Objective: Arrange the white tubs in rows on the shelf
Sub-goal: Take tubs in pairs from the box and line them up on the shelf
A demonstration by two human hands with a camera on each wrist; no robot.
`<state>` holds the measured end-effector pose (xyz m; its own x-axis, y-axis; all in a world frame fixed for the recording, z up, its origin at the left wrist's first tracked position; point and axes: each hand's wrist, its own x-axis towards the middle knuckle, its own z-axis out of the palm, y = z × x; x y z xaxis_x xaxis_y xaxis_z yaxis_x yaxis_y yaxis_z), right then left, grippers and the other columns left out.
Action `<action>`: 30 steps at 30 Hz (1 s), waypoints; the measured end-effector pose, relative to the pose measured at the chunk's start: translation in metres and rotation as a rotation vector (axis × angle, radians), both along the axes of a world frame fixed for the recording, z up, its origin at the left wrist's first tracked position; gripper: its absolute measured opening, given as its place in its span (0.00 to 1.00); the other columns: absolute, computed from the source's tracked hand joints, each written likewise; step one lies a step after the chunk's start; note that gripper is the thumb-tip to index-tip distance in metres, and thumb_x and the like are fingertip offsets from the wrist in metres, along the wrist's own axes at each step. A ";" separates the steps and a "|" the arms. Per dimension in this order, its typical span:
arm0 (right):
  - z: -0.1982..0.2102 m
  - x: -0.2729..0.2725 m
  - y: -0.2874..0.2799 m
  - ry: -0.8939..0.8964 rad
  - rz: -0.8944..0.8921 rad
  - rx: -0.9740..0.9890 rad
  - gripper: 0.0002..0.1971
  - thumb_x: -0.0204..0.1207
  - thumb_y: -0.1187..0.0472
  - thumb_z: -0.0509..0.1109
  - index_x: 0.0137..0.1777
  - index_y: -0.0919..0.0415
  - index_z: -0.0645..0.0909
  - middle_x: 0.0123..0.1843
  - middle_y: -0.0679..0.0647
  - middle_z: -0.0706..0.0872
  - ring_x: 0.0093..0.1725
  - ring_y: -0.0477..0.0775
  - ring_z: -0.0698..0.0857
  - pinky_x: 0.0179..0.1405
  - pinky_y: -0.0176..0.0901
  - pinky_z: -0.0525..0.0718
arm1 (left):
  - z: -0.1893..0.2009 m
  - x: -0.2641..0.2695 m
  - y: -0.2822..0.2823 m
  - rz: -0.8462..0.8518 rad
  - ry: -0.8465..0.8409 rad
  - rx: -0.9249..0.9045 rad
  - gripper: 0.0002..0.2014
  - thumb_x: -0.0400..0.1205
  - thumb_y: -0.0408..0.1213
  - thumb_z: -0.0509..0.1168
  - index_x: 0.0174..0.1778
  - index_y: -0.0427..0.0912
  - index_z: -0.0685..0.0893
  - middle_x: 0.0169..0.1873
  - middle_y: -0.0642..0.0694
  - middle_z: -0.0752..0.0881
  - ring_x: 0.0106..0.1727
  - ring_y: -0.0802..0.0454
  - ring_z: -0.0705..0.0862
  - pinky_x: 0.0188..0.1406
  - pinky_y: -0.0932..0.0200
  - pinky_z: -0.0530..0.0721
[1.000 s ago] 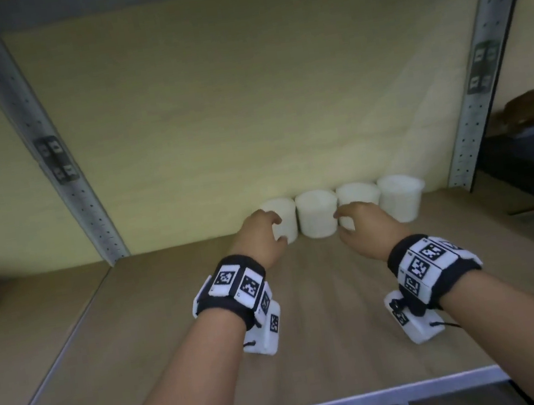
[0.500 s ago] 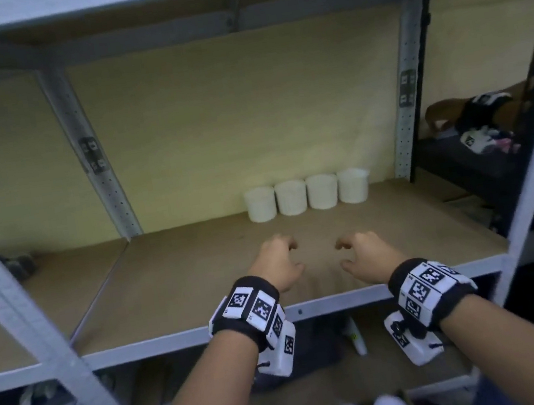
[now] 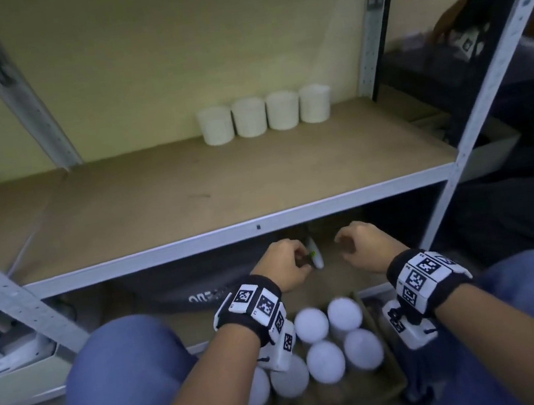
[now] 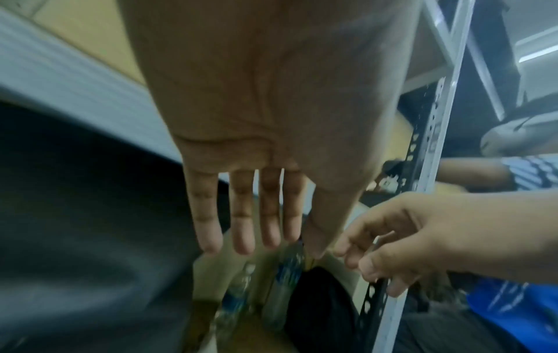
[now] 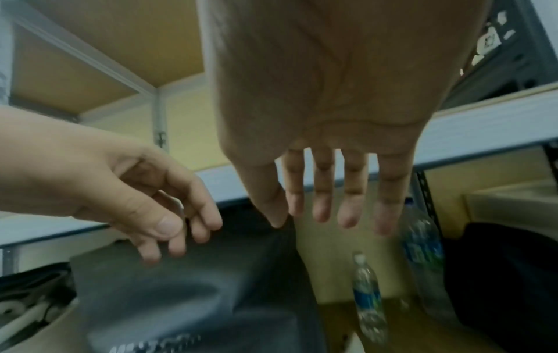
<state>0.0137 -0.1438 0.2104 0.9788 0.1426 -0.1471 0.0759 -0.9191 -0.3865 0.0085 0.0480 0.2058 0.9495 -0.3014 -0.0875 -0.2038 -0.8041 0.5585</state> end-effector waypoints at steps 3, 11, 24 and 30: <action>-0.037 -0.004 -0.006 0.108 -0.016 -0.030 0.19 0.73 0.59 0.70 0.65 0.58 0.82 0.64 0.57 0.83 0.64 0.57 0.82 0.65 0.43 0.80 | -0.040 -0.005 -0.009 -0.025 0.106 0.039 0.15 0.76 0.37 0.68 0.58 0.39 0.86 0.55 0.41 0.88 0.56 0.45 0.86 0.58 0.55 0.83; -0.127 -0.009 -0.018 0.363 -0.065 -0.074 0.19 0.72 0.61 0.70 0.63 0.58 0.81 0.63 0.58 0.85 0.60 0.58 0.85 0.57 0.43 0.82 | -0.142 -0.014 -0.024 -0.014 0.329 0.151 0.19 0.74 0.37 0.70 0.62 0.43 0.83 0.61 0.42 0.85 0.62 0.42 0.83 0.60 0.55 0.81; -0.247 -0.028 -0.016 0.523 0.090 -0.342 0.39 0.64 0.34 0.63 0.77 0.44 0.63 0.82 0.56 0.60 0.83 0.65 0.54 0.83 0.61 0.54 | -0.261 -0.043 -0.054 -0.057 0.460 0.295 0.33 0.72 0.44 0.71 0.73 0.49 0.69 0.66 0.43 0.70 0.66 0.35 0.75 0.67 0.42 0.77; -0.276 -0.037 -0.015 0.500 0.084 -0.373 0.42 0.66 0.38 0.69 0.80 0.42 0.57 0.81 0.58 0.55 0.81 0.69 0.54 0.80 0.62 0.61 | -0.287 -0.050 -0.061 -0.041 0.417 0.334 0.42 0.68 0.43 0.75 0.76 0.56 0.61 0.70 0.47 0.65 0.70 0.37 0.68 0.62 0.44 0.77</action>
